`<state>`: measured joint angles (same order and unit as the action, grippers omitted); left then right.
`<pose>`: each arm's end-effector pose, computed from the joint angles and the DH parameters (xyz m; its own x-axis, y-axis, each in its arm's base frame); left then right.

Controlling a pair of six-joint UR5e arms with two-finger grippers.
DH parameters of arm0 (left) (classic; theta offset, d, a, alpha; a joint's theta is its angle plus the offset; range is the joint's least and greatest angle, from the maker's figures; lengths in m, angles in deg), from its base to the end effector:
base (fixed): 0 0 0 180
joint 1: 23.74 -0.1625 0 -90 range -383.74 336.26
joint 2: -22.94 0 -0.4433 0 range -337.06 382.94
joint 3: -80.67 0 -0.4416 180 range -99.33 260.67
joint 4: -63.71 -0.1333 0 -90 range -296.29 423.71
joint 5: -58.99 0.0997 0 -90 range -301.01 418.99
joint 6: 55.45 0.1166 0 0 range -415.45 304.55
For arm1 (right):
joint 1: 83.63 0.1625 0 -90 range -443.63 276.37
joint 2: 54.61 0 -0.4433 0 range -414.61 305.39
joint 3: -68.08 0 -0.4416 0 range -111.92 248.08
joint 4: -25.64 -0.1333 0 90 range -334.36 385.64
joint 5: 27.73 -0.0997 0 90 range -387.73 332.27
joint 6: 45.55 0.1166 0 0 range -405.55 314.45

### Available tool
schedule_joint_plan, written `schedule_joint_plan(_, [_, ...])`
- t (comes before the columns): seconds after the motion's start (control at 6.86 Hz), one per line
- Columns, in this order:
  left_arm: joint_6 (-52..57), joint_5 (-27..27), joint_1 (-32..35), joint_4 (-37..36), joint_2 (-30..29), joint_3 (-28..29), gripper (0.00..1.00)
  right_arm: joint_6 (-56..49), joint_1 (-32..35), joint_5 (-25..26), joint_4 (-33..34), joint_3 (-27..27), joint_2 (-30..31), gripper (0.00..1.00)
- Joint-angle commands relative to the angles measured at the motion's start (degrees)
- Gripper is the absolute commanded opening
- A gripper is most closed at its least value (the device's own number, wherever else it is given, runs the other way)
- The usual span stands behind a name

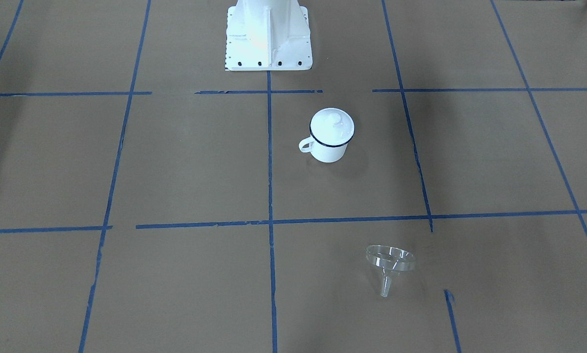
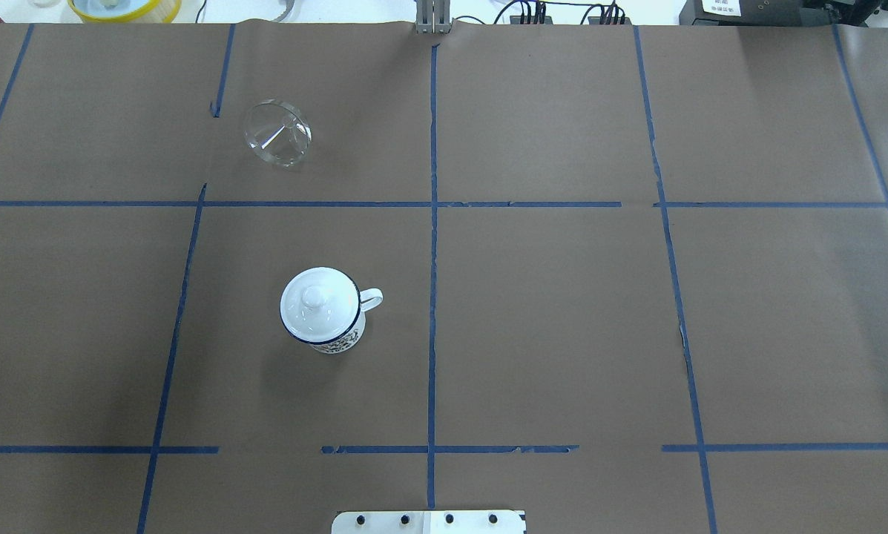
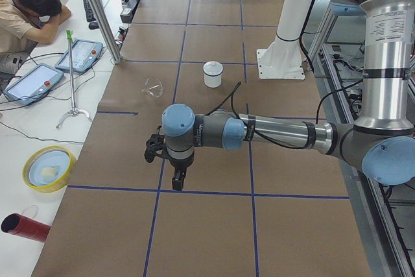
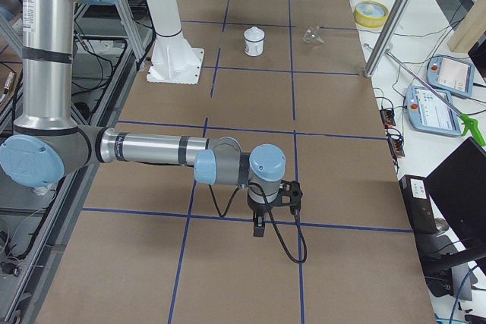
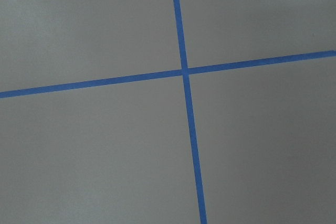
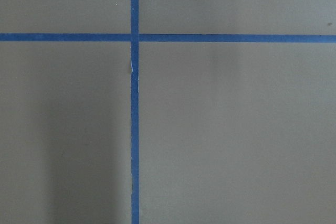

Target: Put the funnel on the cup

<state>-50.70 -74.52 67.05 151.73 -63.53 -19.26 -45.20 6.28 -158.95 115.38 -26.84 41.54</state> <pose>-0.0602 -0.5167 0.6324 0.7246 0.1255 -0.6777 -0.0464 0.9899 0.1336 0.0557 -0.4923 0.7021 0.7522 0.0161 0.6587 -0.0030 0.9998 -0.0210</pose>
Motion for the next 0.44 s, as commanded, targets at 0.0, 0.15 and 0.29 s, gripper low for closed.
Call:
schedule_joint_plan(0.0, [0.00,0.09,0.00,-0.13,-0.01,-0.01,1.00,0.00,0.00,0.00,0.00,0.00,0.00,1.00])
schedule_joint_plan(0.15, [0.00,0.00,0.00,0.04,-0.27,-0.01,1.00,0.00,0.00,0.00,0.00,0.00,0.00,1.00])
schedule_joint_plan(0.29, [0.00,0.09,-0.18,0.04,-0.71,-0.09,1.00,0.00,0.00,0.00,0.00,0.00,0.00,1.00])
